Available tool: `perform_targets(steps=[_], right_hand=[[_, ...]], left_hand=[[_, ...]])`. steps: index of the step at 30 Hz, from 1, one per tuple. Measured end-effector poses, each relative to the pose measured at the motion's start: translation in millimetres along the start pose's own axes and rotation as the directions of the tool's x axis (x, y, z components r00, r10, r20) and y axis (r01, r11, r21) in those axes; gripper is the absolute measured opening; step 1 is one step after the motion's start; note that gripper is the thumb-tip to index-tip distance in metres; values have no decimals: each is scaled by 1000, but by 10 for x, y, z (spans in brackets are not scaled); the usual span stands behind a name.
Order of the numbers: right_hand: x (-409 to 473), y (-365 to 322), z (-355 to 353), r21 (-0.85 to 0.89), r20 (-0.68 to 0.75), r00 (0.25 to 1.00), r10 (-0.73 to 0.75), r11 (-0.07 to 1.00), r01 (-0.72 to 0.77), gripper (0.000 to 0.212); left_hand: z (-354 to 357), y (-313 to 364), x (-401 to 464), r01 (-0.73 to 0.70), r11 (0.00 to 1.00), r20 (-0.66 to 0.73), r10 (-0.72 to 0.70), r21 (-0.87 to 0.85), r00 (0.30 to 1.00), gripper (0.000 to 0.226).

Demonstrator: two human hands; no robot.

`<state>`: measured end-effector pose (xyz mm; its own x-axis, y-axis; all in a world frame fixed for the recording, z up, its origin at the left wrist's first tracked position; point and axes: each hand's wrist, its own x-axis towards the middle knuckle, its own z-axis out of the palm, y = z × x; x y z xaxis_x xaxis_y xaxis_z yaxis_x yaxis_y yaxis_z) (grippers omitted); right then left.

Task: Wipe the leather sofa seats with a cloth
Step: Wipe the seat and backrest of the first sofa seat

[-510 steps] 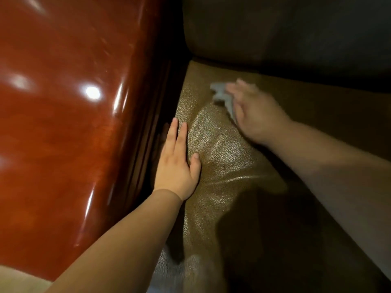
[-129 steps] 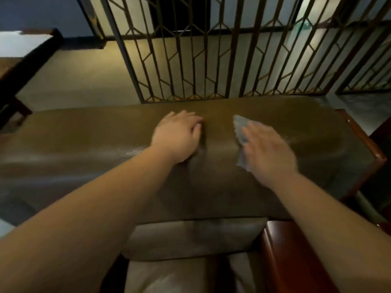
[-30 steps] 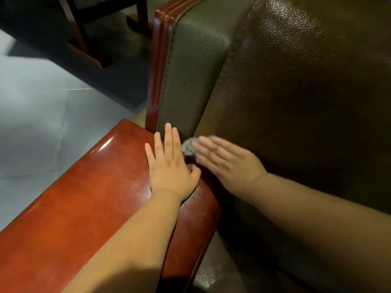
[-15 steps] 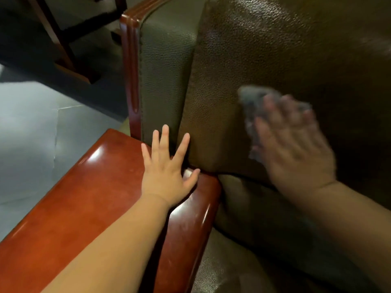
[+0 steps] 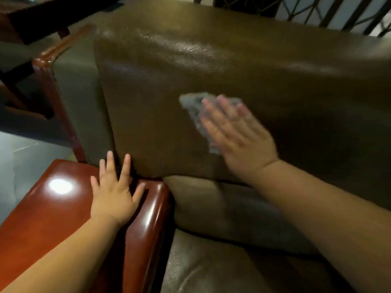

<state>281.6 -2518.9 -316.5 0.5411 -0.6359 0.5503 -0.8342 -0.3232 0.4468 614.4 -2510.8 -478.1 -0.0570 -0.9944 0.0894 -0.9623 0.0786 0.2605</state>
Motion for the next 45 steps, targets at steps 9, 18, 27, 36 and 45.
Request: perform_targets(steps=[9, 18, 27, 36, 45], right_hand=[[-365, -179, 23, 25, 201, 979, 28, 999, -34, 66], [-916, 1063, -413, 23, 37, 790, 612, 790, -613, 79], [-960, 111, 100, 41, 115, 965, 236, 969, -242, 76], [-1360, 1353, -574, 131, -16, 378, 926, 377, -917, 86], [-1593, 592, -7, 137, -30, 758, 652, 754, -643, 73]], left_hand=[[-1698, 1802, 892, -496, 863, -427, 487, 99, 762, 81], [-1642, 2449, 1158, -393, 882, -518, 471, 260, 714, 63], [-1721, 2541, 1102, -320, 904, -429, 418, 283, 801, 63], [-2306, 4144, 1084, -806, 547, 6, 827, 227, 563, 66], [-1877, 4407, 1235, -828, 452, 46, 869, 332, 493, 68]])
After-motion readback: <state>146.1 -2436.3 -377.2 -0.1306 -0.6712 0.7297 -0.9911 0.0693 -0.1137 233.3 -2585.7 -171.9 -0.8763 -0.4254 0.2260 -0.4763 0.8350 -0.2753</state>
